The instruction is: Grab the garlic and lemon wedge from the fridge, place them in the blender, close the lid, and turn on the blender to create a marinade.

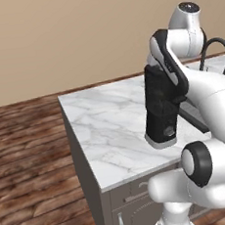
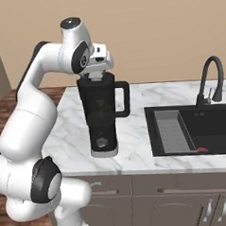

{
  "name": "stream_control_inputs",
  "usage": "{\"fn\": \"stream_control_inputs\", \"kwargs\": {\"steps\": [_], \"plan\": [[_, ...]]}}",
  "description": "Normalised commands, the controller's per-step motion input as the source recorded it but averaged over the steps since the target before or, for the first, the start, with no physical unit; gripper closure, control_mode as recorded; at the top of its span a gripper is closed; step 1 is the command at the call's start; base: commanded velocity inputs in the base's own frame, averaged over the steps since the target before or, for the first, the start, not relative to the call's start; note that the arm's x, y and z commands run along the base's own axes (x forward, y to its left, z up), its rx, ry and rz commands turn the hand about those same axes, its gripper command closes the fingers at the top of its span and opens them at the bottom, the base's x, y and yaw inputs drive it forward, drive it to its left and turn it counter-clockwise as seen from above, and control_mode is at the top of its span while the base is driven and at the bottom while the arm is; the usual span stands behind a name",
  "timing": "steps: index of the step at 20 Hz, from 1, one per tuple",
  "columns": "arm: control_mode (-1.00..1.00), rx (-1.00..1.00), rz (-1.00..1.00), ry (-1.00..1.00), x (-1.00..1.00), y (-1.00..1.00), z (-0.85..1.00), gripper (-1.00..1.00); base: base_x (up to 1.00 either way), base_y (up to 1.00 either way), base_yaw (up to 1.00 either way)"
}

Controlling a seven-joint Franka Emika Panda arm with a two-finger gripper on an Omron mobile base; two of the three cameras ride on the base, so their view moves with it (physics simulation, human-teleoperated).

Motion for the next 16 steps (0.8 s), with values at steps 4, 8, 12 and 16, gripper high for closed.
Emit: {"fn": "stream_control_inputs", "kwargs": {"steps": [4,8,12,16], "plan": [[-1.0,-0.01,0.0,0.0,-0.01,0.01,0.15,-1.0,0.0,0.0,0.0],[-1.0,-0.01,0.0,0.0,-0.14,0.0,0.16,-1.0,0.0,0.0,0.0],[-1.0,-0.02,0.0,-0.06,-0.4,0.0,0.15,-1.0,0.0,0.0,0.0],[-1.0,0.0,0.0,-0.13,-0.7,0.0,0.01,-1.0,0.0,0.0,0.0]]}}
